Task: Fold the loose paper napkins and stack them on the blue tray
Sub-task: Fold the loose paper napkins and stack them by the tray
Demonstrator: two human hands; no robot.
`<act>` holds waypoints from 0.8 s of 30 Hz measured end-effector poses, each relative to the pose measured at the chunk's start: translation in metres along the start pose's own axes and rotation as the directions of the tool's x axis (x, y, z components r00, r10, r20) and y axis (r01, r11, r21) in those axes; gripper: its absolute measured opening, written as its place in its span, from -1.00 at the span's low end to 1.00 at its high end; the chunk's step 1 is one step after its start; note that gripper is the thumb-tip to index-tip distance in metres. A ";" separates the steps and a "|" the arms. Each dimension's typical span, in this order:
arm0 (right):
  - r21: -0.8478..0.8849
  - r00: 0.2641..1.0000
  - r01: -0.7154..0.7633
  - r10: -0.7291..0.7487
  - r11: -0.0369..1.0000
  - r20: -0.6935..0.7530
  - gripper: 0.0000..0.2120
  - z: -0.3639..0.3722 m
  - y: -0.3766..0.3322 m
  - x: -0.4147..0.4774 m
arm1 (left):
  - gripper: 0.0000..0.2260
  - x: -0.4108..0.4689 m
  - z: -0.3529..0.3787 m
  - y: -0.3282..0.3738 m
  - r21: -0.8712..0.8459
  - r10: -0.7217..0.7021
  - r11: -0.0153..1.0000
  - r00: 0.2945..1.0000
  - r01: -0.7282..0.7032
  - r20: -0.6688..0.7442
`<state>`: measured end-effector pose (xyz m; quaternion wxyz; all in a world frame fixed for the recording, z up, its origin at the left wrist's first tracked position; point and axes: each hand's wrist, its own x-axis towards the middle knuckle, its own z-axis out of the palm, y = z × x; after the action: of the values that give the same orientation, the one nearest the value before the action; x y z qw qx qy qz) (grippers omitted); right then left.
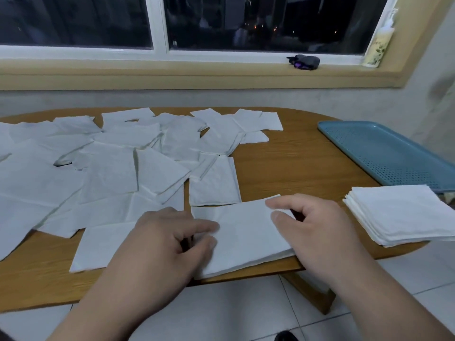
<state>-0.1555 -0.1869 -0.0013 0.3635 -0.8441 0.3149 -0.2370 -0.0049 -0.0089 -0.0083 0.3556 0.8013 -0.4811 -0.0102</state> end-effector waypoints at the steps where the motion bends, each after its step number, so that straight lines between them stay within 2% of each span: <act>1: -0.034 1.000 0.022 -0.022 0.999 0.004 -0.78 0.001 0.002 0.000 | -0.78 0.000 0.001 -0.001 0.041 0.013 0.999 1.000 -0.013 0.007; 6: -0.250 0.992 0.125 -0.122 0.960 0.027 -0.72 0.008 0.006 0.001 | -0.74 -0.001 0.004 -0.003 0.179 0.007 0.984 1.000 -0.012 0.028; 10: -0.376 0.984 0.175 -0.155 0.910 0.083 -0.67 0.010 0.003 -0.002 | -0.78 -0.003 0.005 -0.004 0.252 0.011 0.968 0.999 0.001 -0.046; 13: -0.407 0.986 0.168 -0.145 0.898 0.086 -0.67 0.010 0.001 -0.004 | -0.83 -0.004 0.006 0.006 0.291 0.104 0.954 0.988 -0.068 -0.112; 16: -0.423 0.986 0.168 -0.154 0.890 0.069 -0.68 0.012 -0.001 -0.005 | -0.83 -0.007 0.011 0.013 0.261 0.234 0.939 0.972 -0.223 -0.009; 18: -0.447 0.983 0.180 -0.180 0.876 0.041 -0.71 0.012 -0.002 -0.007 | -0.84 -0.009 0.013 0.009 0.214 0.247 0.944 0.967 -0.253 0.056; 21: -0.454 0.963 0.249 -0.268 0.855 0.024 -0.73 0.013 -0.003 -0.009 | -0.85 -0.009 0.009 0.000 0.193 0.232 0.950 0.969 -0.244 0.081; 24: -0.374 0.941 0.336 -0.327 0.864 0.089 -0.73 0.017 -0.004 -0.011 | -0.84 -0.007 0.003 -0.006 0.179 0.237 0.951 0.967 -0.251 0.094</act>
<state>-0.1509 -0.1693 -0.0104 0.1486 -0.9428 0.2015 -0.2200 -0.0052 -0.0029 -0.0165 0.2590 0.7649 -0.5875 0.0512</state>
